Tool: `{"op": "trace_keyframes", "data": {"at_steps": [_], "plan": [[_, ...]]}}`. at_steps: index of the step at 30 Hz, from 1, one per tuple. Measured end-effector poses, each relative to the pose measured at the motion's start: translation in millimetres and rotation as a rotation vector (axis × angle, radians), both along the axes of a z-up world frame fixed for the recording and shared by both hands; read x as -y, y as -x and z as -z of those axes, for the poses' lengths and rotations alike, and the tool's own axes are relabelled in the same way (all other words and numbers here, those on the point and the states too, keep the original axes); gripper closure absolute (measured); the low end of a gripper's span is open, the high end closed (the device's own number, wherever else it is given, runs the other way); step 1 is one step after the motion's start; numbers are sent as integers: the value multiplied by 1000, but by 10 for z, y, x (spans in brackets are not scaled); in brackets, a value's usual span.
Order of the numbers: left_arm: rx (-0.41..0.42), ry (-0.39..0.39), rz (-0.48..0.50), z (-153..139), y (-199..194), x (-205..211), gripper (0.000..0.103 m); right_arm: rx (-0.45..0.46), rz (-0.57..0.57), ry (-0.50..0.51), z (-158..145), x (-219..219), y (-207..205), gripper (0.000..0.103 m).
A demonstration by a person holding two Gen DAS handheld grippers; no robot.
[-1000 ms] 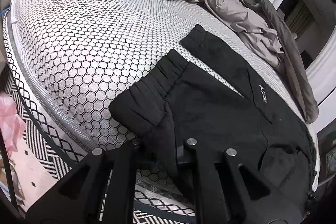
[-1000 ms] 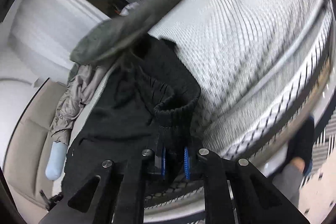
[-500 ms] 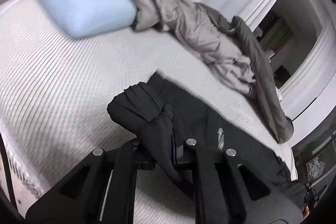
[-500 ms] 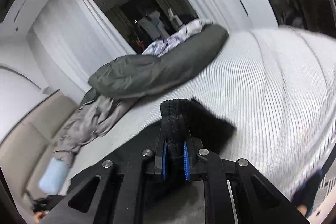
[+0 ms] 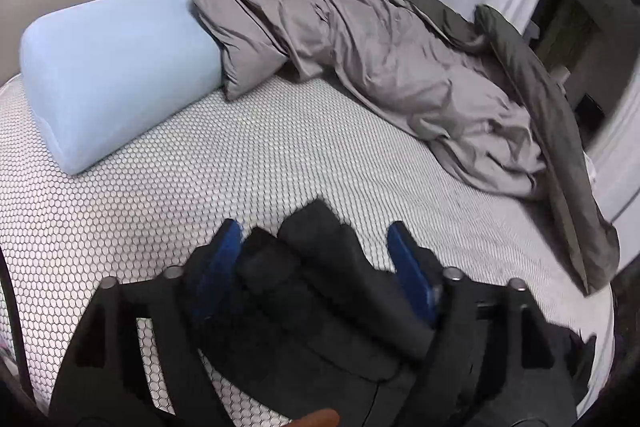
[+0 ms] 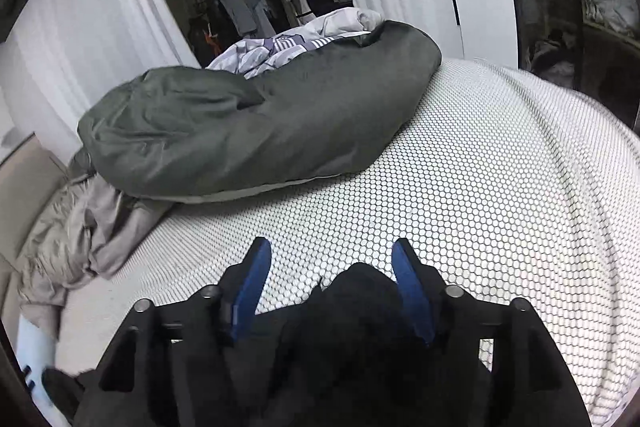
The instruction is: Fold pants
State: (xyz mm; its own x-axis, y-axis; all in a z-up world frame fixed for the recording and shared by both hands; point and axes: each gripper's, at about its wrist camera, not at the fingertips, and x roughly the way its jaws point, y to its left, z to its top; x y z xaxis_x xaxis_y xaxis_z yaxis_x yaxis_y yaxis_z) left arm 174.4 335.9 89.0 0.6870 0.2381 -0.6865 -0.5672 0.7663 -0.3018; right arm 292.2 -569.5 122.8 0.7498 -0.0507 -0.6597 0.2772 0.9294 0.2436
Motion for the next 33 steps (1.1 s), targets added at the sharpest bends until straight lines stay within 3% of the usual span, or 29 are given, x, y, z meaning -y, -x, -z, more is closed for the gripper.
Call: {"op": "trace_keyframes", "data": {"at_steps": [3, 10, 12, 14, 16, 21, 25, 27, 29, 31, 33], "plan": [[-4, -5, 39, 145, 313, 135, 21, 29, -54, 46, 21, -128, 304, 16], [-1, 67, 126, 788, 1013, 588, 21, 11, -198, 33, 425, -235, 1211, 15], [-39, 75, 184, 928, 928, 719, 22, 3, -225, 35, 499, -286, 1369, 15], [-72, 48, 203, 993, 813, 845, 33, -6, -245, 46, 561, -360, 1470, 15], [-71, 77, 269, 974, 683, 986, 40, -20, -267, 33, 622, -426, 1538, 19], [-70, 31, 384, 842, 500, 1424, 41, -55, -367, -22, 782, -767, 1531, 46], [-121, 25, 470, 812, 94, 1678, 40, -163, -516, -113, 1022, -1214, 1134, 49], [-142, -18, 454, 766, -211, 1743, 40, -192, -540, -199, 1128, -1428, 775, 49], [-121, -55, 385, 683, -510, 1719, 40, -184, -449, -245, 1156, -1489, 521, 49], [-151, -85, 267, 629, -663, 1582, 40, -178, -296, -149, 1091, -1463, 451, 49], [-123, -49, 264, 564, -594, 1442, 40, -135, -278, -125, 968, -1402, 613, 48]]}}
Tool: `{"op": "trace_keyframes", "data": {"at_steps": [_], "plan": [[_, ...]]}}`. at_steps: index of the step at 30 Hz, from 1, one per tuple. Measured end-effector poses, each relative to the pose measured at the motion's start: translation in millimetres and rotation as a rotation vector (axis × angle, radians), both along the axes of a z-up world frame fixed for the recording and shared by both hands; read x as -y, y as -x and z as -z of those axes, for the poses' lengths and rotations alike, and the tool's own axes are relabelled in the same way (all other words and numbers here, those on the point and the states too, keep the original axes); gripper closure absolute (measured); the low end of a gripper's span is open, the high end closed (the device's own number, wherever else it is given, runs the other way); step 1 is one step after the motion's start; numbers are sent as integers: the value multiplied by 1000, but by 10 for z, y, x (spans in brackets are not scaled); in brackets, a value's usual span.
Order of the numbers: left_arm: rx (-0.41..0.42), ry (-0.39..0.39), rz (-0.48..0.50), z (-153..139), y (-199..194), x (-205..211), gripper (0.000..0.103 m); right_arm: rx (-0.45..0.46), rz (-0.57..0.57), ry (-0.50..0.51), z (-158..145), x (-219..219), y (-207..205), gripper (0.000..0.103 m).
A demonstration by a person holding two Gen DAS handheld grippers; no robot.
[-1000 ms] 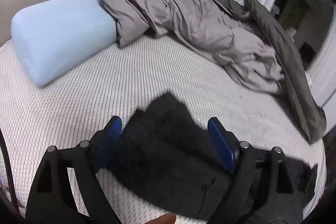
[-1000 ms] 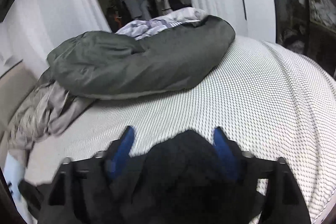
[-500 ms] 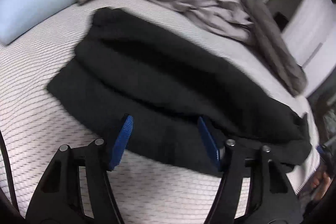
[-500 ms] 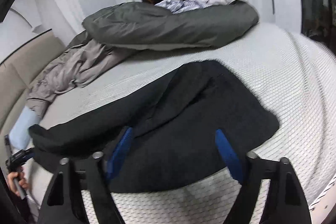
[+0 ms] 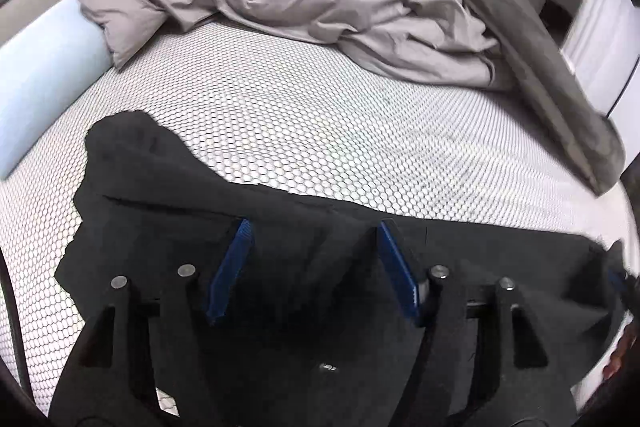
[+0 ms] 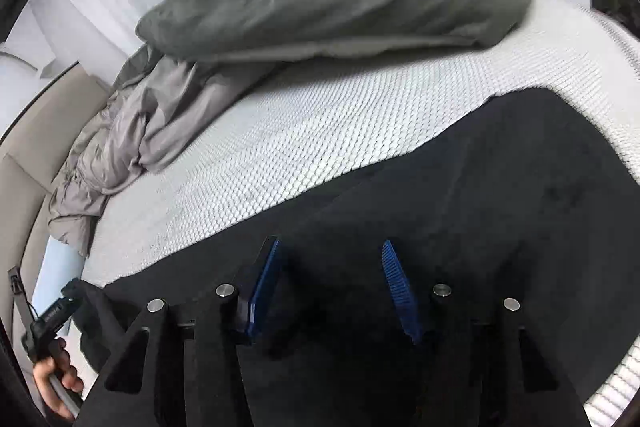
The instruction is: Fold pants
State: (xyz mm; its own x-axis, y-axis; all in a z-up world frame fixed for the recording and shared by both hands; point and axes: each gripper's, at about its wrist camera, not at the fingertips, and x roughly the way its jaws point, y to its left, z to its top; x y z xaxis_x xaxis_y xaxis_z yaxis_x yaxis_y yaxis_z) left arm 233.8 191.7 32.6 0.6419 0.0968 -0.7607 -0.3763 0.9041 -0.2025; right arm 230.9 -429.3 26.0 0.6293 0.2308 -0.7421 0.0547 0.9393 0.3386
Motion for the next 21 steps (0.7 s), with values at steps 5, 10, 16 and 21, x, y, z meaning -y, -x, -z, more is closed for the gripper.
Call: {"op": "trace_keyframes", "data": {"at_steps": [5, 10, 16, 21], "plan": [[35, 74, -35, 90, 633, -332, 40, 74, -117, 36, -78, 149, 638, 30], [19, 241, -29, 532, 1015, -583, 48, 73, -111, -21, 12, 459, 1180, 29], [74, 303, -57, 645, 512, -716, 80, 65, -97, -20, 47, 673, 1435, 29], [128, 137, -88, 192, 238, -760, 84, 69, -61, -6, 10, 905, 1626, 29]]}}
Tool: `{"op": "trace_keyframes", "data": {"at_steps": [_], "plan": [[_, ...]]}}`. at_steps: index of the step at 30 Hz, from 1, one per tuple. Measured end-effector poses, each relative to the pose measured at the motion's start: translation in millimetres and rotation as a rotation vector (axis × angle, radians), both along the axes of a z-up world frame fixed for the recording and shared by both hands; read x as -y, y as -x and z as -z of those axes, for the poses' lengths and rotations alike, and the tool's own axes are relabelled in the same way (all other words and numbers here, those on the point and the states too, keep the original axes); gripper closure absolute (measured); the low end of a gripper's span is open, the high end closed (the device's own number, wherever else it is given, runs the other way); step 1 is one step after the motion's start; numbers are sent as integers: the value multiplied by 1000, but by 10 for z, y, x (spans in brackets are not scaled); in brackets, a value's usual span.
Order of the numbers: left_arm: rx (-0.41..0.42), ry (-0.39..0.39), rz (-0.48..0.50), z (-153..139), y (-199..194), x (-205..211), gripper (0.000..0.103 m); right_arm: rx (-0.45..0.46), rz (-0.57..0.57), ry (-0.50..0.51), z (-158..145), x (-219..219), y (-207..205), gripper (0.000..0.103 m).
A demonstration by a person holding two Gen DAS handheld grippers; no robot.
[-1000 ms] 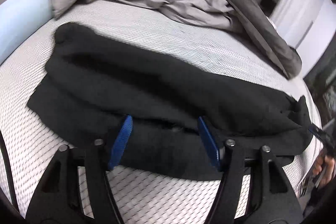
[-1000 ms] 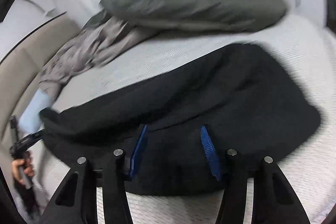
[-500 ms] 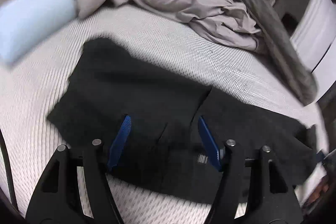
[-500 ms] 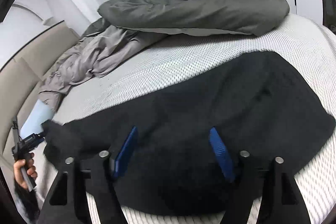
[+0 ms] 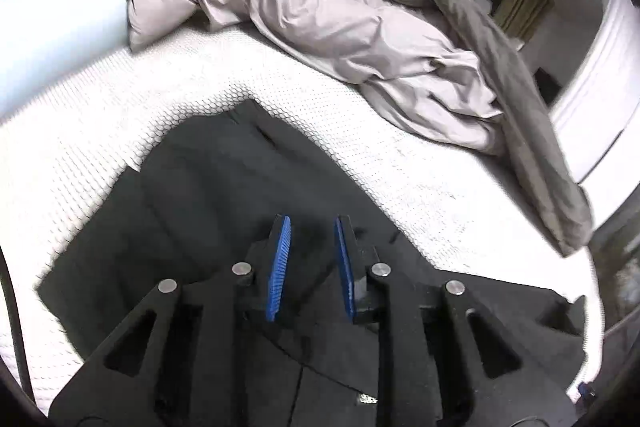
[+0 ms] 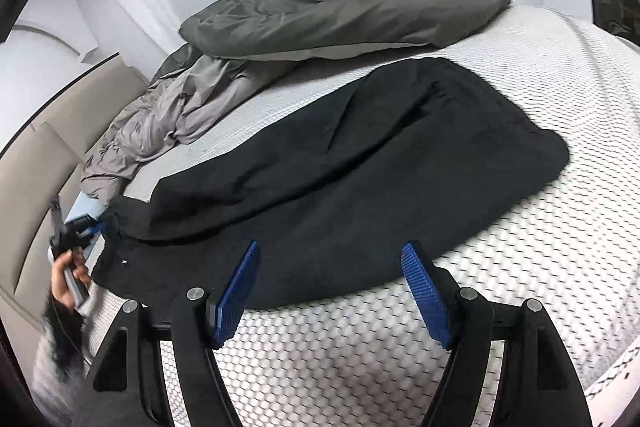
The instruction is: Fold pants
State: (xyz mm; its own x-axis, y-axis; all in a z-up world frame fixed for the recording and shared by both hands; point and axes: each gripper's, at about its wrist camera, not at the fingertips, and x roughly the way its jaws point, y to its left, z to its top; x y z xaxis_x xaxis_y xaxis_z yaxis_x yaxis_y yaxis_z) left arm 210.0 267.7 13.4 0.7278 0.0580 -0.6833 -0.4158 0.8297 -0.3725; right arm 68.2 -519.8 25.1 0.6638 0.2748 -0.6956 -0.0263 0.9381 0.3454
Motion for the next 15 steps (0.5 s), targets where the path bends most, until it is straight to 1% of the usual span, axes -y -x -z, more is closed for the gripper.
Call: {"op": "trace_keyframes", "data": {"at_steps": [2, 4, 6, 9, 10, 11, 12, 13, 14, 15], "plan": [[-39, 27, -2, 25, 63, -43, 82, -6, 24, -15, 6, 78, 31, 29], [-71, 85, -19, 146, 291, -118, 77, -6, 32, -38, 14, 114, 26, 28], [-88, 136, -22, 296, 403, -175, 75, -9, 30, -42, 45, 117, 22, 28], [-132, 226, -13, 564, 327, -255, 73, -23, 25, -41, 82, 79, -9, 28], [-138, 255, -23, 642, 278, -295, 71, -28, 21, -47, 86, 49, -29, 28], [-137, 275, -34, 712, 236, -314, 69, -31, 15, -51, 86, 27, -34, 28], [-129, 297, -50, 753, 178, -354, 69, -25, 9, -48, 75, 4, -27, 28], [-99, 322, -66, 775, 157, -381, 69, -16, 7, -42, 60, -7, -15, 28], [-64, 337, -75, 773, 151, -417, 77, -7, 9, -40, 42, -8, 1, 28], [-47, 333, -78, 776, 170, -438, 93, -4, 12, -43, 34, -6, 9, 26]]}}
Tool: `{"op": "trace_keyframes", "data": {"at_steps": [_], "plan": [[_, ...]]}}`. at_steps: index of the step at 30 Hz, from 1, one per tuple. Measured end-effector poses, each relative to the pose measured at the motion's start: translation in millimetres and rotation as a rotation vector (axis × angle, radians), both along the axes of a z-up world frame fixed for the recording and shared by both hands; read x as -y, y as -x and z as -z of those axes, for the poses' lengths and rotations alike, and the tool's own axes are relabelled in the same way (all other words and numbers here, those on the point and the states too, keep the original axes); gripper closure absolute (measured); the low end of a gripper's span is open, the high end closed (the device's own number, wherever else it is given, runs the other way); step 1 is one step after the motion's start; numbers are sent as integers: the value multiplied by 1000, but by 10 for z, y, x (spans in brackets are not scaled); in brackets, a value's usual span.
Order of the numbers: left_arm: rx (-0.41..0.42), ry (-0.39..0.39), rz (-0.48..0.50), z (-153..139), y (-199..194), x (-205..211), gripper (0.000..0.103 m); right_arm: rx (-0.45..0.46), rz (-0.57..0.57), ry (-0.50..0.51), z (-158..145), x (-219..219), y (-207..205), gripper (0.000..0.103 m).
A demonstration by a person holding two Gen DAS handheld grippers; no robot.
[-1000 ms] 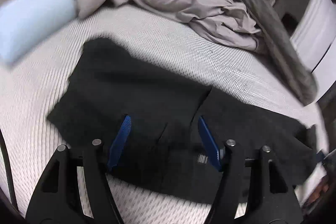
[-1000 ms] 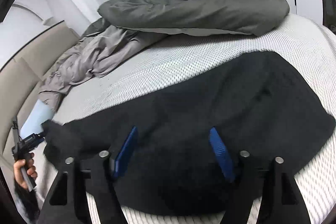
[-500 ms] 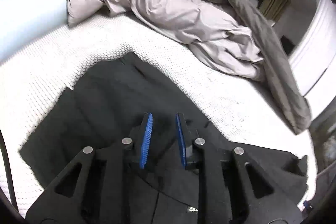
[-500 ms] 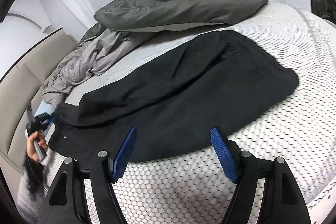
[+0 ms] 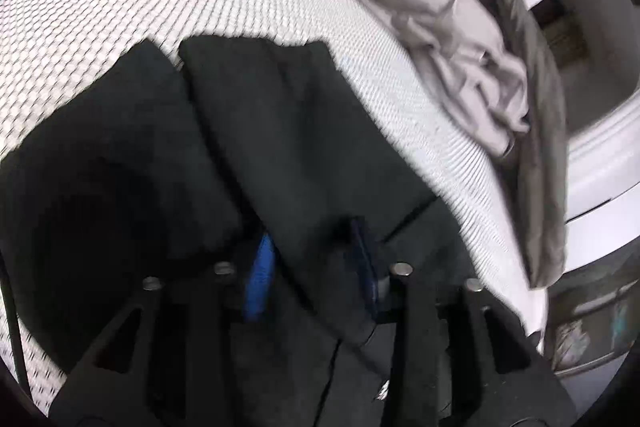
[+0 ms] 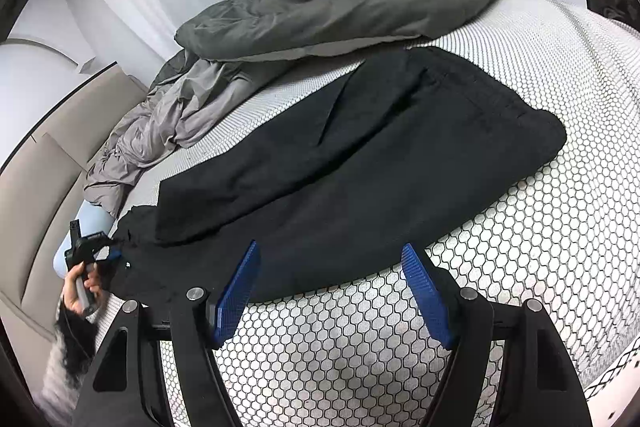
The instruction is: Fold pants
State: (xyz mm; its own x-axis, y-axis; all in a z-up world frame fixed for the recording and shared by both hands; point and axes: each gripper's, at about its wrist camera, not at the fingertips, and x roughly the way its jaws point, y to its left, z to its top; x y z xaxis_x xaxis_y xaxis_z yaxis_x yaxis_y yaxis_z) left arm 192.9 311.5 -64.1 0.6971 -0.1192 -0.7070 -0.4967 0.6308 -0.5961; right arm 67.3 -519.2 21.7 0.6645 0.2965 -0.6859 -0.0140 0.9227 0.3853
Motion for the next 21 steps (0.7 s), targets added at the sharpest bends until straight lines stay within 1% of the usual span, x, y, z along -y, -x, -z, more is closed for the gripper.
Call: {"op": "trace_keyframes", "data": {"at_steps": [1, 3, 5, 7, 8, 9, 11, 12, 13, 14, 15, 16, 17, 18, 19, 20, 21], "plan": [[-4, -20, -6, -29, 24, -2, 103, 1, 4, -5, 1, 17, 4, 25], [65, -33, -16, -169, 225, -11, 103, -3, 19, -10, 11, 63, 11, 25], [132, -71, -15, -370, 588, -39, 103, -1, 32, -12, 19, 100, 16, 25], [143, -122, -30, -506, 919, -28, 103, -8, 39, -19, 44, 150, 20, 25], [125, -144, -38, -511, 1076, -38, 103, -12, 42, -20, 59, 172, 21, 25], [104, -163, -44, -493, 1132, -34, 103, -14, 46, -18, 70, 183, 23, 25], [-12, -227, -44, -336, 1123, -61, 102, -26, 52, -22, 98, 192, 17, 25], [-52, -219, -38, -260, 1099, -104, 102, -32, 53, -27, 112, 196, 9, 25], [-79, -174, -38, -173, 1072, -148, 102, -35, 53, -27, 119, 194, 3, 25], [-84, -121, -53, -133, 1110, -181, 102, -38, 55, -21, 123, 191, -1, 25], [-64, -103, -56, -137, 1181, -180, 102, -40, 59, -16, 127, 196, 17, 25], [-34, -98, -41, -171, 1264, -143, 95, -40, 61, -19, 134, 215, 50, 25], [-18, -95, -18, -193, 1349, -93, 82, -41, 60, -28, 146, 238, 69, 25], [-7, -82, -5, -186, 1431, -49, 73, -42, 62, -39, 171, 281, 91, 25], [-3, -67, 9, -149, 1481, -19, 54, -44, 68, -46, 194, 323, 104, 25], [-8, -47, 23, -105, 1502, -3, 46, -53, 94, -67, 241, 416, 107, 25], [-2, -20, 36, -36, 1490, -4, 46, -58, 115, -90, 274, 482, 112, 25]]}}
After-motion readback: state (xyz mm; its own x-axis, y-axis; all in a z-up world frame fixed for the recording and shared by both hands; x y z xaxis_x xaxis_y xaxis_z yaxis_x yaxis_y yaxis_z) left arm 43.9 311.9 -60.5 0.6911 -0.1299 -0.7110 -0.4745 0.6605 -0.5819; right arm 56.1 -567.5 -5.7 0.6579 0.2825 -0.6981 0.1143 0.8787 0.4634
